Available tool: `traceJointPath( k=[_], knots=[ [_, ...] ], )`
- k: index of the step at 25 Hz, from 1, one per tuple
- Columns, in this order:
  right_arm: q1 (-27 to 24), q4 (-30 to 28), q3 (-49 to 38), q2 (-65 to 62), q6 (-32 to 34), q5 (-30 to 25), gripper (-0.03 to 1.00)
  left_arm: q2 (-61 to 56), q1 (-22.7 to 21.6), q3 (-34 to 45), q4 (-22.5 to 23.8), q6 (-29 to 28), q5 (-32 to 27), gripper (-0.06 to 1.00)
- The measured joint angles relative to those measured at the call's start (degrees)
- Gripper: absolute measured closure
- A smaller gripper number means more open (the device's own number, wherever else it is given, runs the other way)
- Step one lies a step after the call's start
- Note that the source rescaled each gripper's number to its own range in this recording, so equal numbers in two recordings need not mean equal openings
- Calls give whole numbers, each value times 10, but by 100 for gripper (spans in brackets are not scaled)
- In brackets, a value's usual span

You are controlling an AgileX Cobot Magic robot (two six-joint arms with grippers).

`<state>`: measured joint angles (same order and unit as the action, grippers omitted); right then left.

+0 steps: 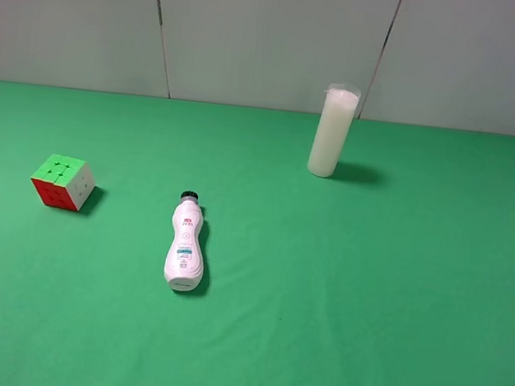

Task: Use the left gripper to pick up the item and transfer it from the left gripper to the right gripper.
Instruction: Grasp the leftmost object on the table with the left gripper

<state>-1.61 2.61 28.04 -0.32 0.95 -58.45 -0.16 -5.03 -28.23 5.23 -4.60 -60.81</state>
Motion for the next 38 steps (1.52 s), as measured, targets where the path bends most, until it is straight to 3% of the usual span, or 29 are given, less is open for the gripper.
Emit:
traceJointPath(
  k=[38],
  knots=[
    [0,0,0,0,0,0,-3,0,0,0,0,1,1,-6]
  ],
)
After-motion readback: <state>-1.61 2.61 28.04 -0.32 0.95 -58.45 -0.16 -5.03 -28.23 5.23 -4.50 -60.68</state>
